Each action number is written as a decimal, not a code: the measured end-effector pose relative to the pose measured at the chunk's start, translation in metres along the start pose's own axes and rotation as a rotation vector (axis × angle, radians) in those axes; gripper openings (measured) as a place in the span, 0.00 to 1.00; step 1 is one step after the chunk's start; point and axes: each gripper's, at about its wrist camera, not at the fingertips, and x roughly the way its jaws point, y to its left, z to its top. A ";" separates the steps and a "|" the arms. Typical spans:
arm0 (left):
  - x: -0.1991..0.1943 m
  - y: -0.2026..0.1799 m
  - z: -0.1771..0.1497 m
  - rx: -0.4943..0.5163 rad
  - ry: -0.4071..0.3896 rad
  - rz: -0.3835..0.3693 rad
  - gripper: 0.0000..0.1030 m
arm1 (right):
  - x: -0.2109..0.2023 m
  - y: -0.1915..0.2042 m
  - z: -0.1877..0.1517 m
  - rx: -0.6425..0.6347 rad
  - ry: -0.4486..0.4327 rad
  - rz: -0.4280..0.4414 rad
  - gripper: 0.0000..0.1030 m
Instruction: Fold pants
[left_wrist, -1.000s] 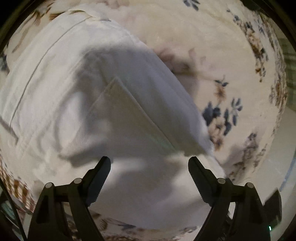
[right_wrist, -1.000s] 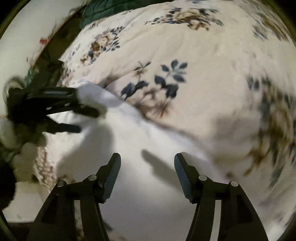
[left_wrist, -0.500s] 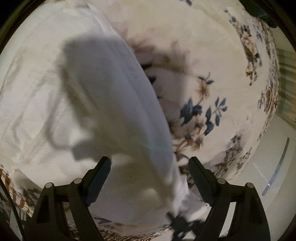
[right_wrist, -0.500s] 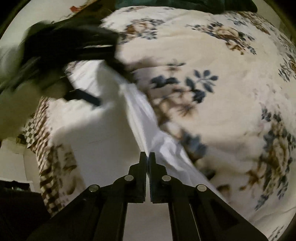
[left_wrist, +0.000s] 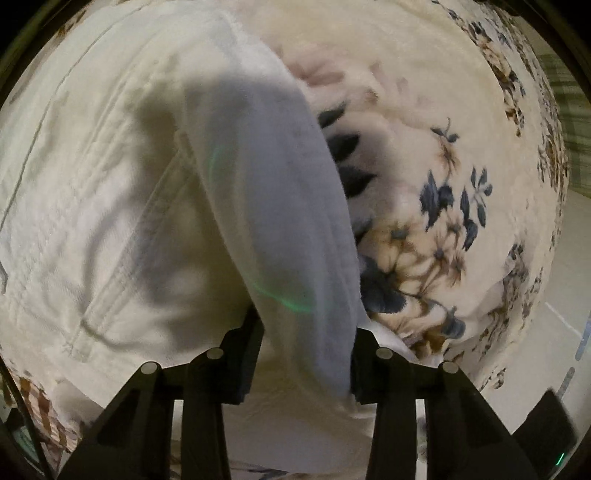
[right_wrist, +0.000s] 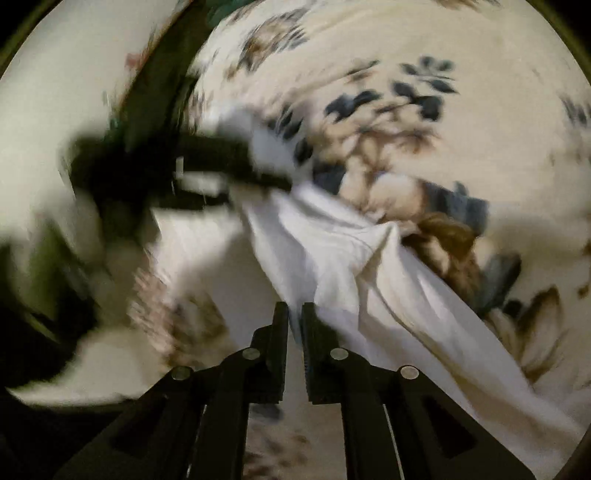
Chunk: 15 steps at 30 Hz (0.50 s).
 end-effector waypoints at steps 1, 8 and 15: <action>-0.003 0.005 0.002 -0.002 0.003 -0.005 0.35 | -0.013 -0.013 0.004 0.069 -0.027 0.030 0.31; -0.005 0.012 0.004 -0.008 0.007 -0.022 0.35 | -0.010 -0.083 0.023 0.406 0.030 0.263 0.61; -0.010 0.020 0.005 -0.018 0.014 -0.049 0.35 | 0.044 -0.069 0.019 0.433 0.256 0.327 0.61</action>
